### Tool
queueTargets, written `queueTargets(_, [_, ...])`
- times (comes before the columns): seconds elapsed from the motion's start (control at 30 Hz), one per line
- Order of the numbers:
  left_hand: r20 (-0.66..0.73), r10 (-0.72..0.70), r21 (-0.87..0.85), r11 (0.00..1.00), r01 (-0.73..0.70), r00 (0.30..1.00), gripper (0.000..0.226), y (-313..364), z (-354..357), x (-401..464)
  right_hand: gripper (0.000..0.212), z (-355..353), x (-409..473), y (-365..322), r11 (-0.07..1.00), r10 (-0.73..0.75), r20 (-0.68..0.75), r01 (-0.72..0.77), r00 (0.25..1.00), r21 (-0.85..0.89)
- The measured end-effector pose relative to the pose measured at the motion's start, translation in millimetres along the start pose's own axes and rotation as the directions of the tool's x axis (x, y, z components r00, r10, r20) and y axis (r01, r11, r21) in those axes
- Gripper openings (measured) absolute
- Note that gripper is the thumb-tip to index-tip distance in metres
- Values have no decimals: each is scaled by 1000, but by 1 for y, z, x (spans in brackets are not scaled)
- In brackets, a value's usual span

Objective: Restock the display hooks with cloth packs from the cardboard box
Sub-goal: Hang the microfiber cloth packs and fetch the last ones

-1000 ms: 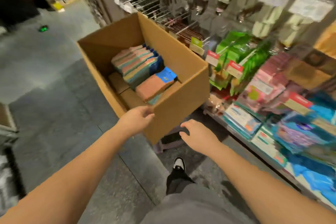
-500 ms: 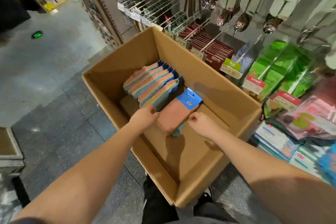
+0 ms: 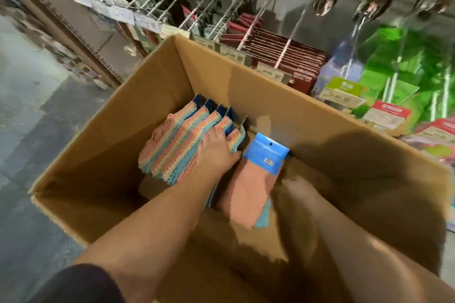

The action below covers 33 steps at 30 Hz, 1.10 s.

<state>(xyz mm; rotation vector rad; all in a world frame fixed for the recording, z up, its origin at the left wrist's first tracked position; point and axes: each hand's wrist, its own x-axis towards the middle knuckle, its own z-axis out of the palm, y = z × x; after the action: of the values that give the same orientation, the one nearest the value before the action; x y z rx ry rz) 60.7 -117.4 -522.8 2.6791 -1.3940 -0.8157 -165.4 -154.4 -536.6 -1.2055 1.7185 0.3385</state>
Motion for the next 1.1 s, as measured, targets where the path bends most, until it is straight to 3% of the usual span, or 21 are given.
queueTargets(0.17, [-77,45,103,994,-37,996,103,1,31,38,42,33,90,21,986,36,-28,-31,999,166])
queueTargets(0.27, [-183,95,191,980,-59,978,95,2,46,46,45,34,75,-1,933,127,-49,-102,991,344])
queueTargets(0.43, [-226,217,334,933,-134,950,73,0,54,50,57,47,95,-2,755,95,24,-88,995,649])
queueTargets(0.53, [-93,118,171,980,-101,989,85,8,50,53,26,48,84,-13,676,119,74,-136,990,725])
queueTargets(0.6, [-14,12,98,995,-11,1000,87,14,47,56,21,52,86,-13,665,120,106,-159,987,730])
queueTargets(0.73, [150,-121,88,990,109,981,91,19,45,64,39,55,86,-11,694,81,146,-161,986,702])
queueTargets(0.83, [175,-107,87,992,92,979,81,16,46,67,31,58,76,-16,737,29,162,-130,986,663])
queueTargets(1.0, [95,-30,-108,993,40,995,50,6,30,49,37,55,43,-23,893,-80,-27,84,996,441])
queueTargets(1.1, [105,-56,-293,952,85,993,48,4,1,17,30,41,-1,-25,898,-114,-198,186,974,398])
